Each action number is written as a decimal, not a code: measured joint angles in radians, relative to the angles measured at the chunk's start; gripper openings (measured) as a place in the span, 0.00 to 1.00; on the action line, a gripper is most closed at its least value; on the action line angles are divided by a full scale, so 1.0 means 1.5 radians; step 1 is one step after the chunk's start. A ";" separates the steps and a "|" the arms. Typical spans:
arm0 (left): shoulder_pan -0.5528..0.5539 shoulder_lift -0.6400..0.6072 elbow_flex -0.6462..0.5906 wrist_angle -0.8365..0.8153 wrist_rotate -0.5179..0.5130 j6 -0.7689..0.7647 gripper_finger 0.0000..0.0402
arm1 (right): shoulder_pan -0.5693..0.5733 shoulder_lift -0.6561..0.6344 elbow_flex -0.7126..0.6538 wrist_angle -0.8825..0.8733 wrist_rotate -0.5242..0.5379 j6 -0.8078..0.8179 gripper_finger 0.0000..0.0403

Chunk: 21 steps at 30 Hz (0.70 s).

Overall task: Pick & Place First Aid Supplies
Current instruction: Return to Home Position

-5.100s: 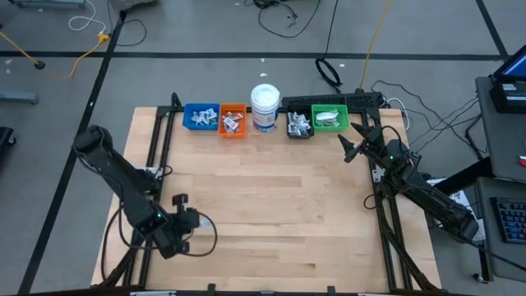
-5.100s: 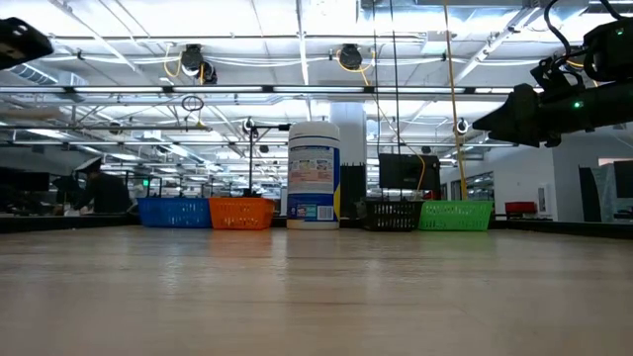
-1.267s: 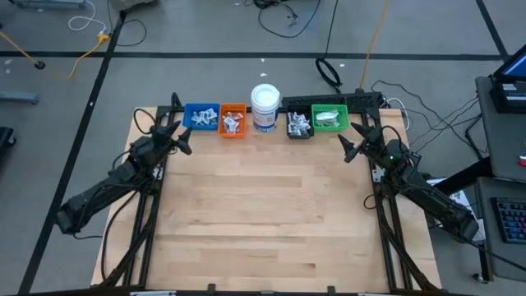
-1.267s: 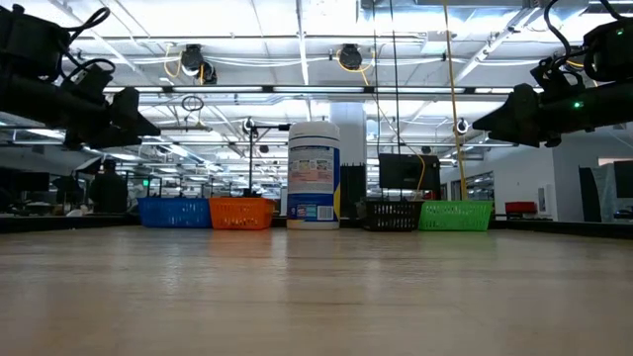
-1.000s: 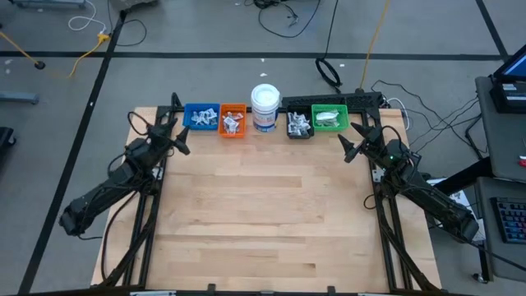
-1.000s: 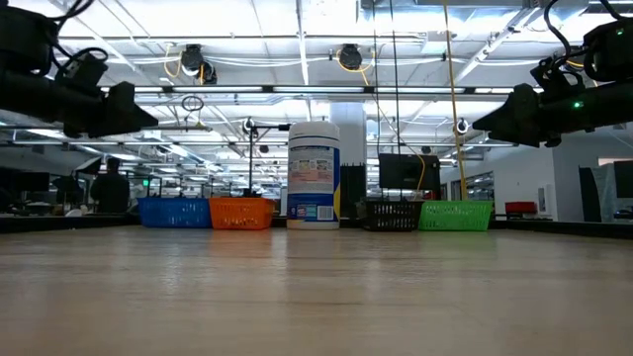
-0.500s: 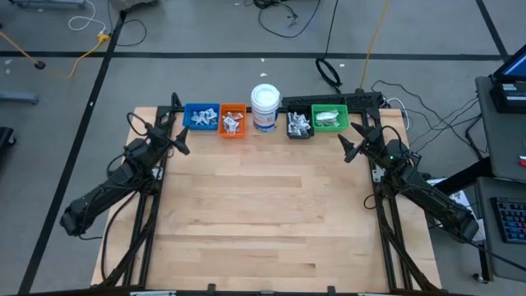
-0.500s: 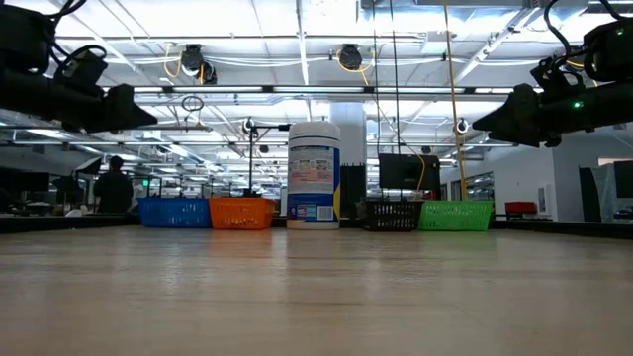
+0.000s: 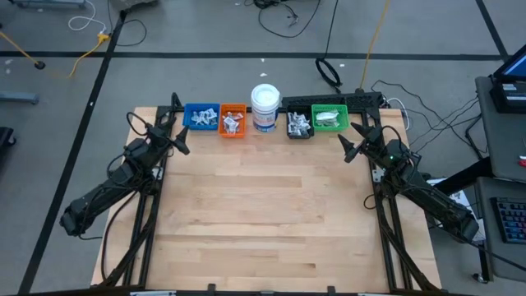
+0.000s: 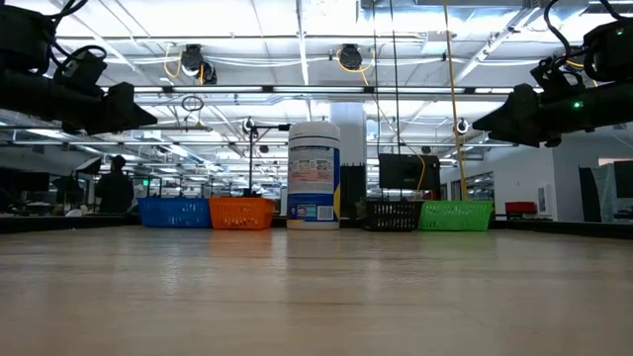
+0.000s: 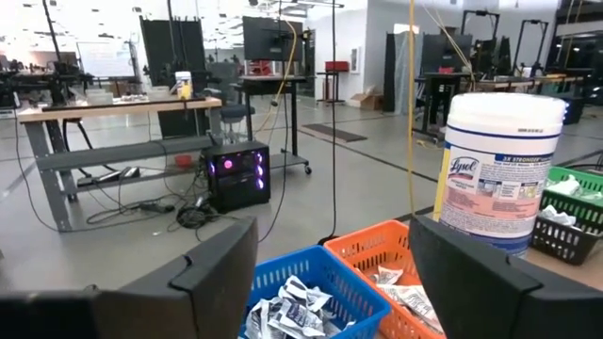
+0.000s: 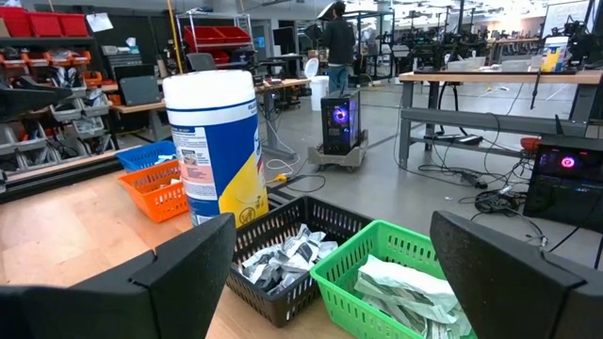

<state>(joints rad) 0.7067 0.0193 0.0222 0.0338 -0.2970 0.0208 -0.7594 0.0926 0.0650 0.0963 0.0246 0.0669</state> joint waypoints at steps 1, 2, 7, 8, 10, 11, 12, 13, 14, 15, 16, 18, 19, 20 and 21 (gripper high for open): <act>0.000 0.000 0.000 0.000 0.000 0.000 0.71 | 0.000 0.000 0.000 0.000 0.000 0.000 0.87; 0.000 0.000 0.000 0.000 0.000 -0.001 0.71 | 0.000 0.000 0.000 0.000 0.000 0.000 0.87; 0.000 0.000 0.000 0.000 0.000 -0.002 0.73 | 0.000 0.000 0.000 0.000 0.000 0.000 0.87; 0.000 0.000 0.000 0.000 0.001 -0.002 0.73 | 0.000 0.000 0.000 0.000 0.000 0.000 0.87; 0.000 0.000 0.000 0.001 0.001 -0.002 0.73 | 0.000 0.000 0.000 0.000 0.000 0.000 0.87; 0.000 0.000 0.000 0.000 0.002 -0.002 0.73 | 0.000 0.000 0.000 0.000 0.000 0.000 0.87; 0.000 0.000 0.000 0.001 0.002 -0.002 0.73 | 0.000 0.000 0.000 0.000 0.000 0.000 0.87; 0.000 0.000 0.000 0.001 0.002 -0.002 0.72 | 0.000 0.000 0.000 0.000 0.000 0.000 0.87; 0.000 0.000 0.000 0.001 0.002 -0.002 0.72 | 0.000 0.000 0.000 0.000 0.000 0.000 0.87; 0.000 0.000 0.000 0.001 0.002 -0.002 0.71 | 0.000 0.000 0.000 0.000 0.000 0.000 0.87; 0.000 0.000 0.000 0.001 0.002 -0.002 0.71 | 0.000 0.000 0.000 0.000 0.000 0.000 0.87; 0.000 0.000 0.000 0.001 0.002 -0.002 0.70 | 0.000 0.000 0.000 0.000 0.000 0.000 0.87; 0.000 0.000 0.000 0.001 0.002 -0.002 0.69 | 0.000 0.000 0.000 0.000 0.000 0.000 0.87; 0.000 0.000 0.000 0.001 0.002 -0.002 0.69 | 0.000 0.000 0.000 0.000 0.000 0.000 0.87; 0.000 0.000 0.000 0.001 0.002 -0.002 0.68 | 0.000 0.000 0.000 0.000 0.000 0.000 0.87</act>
<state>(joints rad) 0.7066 0.0193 0.0219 0.0349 -0.2935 0.0185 -0.7596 0.0928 0.0652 0.0963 0.0247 0.0668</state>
